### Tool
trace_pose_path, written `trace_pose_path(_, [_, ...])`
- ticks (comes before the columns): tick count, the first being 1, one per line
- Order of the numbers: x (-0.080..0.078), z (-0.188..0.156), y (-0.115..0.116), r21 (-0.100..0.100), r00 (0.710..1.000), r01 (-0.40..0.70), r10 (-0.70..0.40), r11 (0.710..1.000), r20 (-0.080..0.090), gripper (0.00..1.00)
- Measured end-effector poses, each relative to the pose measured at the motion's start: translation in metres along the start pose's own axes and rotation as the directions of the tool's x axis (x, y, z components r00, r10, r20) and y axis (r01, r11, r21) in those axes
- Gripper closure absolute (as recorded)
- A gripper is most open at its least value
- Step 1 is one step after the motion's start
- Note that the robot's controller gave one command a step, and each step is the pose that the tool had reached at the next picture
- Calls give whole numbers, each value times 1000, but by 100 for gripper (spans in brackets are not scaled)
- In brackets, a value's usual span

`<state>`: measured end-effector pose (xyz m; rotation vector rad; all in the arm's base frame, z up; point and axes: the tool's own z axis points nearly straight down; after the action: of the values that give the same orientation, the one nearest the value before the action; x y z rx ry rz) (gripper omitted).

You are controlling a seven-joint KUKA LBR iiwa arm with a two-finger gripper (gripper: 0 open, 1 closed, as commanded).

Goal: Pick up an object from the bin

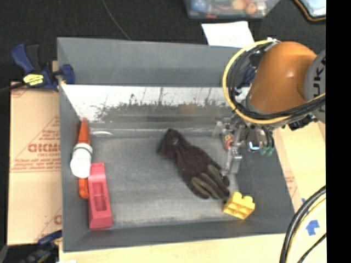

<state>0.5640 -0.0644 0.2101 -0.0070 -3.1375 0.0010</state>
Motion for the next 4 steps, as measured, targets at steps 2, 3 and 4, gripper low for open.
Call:
trace_pose_path(2, [-3, 141, 53, -1, 997, -81, 81, 997, 8, 0])
trace_pose_path(3, [22, 59, 31, 2, 997, -73, 73, 997, 22, 0])
trace_pose_path(4, [10, 110, 63, -2, 966, -258, 258, 966, -2, 0])
